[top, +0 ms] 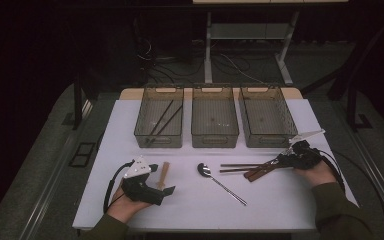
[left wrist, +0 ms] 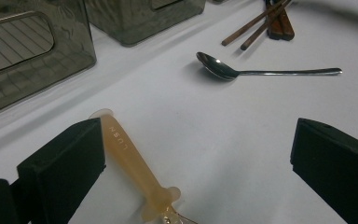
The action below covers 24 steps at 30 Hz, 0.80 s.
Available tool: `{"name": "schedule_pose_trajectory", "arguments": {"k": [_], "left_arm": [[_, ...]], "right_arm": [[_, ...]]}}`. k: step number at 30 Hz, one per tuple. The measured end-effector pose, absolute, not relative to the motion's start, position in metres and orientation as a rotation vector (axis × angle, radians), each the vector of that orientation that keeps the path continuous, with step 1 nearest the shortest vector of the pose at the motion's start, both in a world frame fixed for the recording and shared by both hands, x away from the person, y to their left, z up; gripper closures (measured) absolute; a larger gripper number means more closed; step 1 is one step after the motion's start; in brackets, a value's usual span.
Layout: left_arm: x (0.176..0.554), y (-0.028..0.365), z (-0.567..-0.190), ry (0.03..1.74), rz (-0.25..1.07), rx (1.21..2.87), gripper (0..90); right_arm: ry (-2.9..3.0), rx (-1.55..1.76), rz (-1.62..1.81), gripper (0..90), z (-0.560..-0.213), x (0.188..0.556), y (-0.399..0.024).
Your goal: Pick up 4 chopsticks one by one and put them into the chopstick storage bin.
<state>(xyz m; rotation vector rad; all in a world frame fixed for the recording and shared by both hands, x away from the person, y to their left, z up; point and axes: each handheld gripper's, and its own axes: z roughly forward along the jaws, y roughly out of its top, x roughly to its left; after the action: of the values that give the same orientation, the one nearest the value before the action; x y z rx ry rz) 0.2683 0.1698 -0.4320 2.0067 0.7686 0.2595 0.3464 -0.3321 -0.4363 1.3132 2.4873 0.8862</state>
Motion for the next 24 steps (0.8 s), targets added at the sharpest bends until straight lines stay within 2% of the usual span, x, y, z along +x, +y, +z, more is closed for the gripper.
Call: {"name": "schedule_pose_trajectory", "arguments": {"k": [24], "left_arm": [[0.268, 0.169, -0.431, 0.768, 0.258, 2.003, 2.0]], "right_arm": [[2.528, 1.288, 0.874, 88.7, -0.435, 0.330, -0.333]]}}
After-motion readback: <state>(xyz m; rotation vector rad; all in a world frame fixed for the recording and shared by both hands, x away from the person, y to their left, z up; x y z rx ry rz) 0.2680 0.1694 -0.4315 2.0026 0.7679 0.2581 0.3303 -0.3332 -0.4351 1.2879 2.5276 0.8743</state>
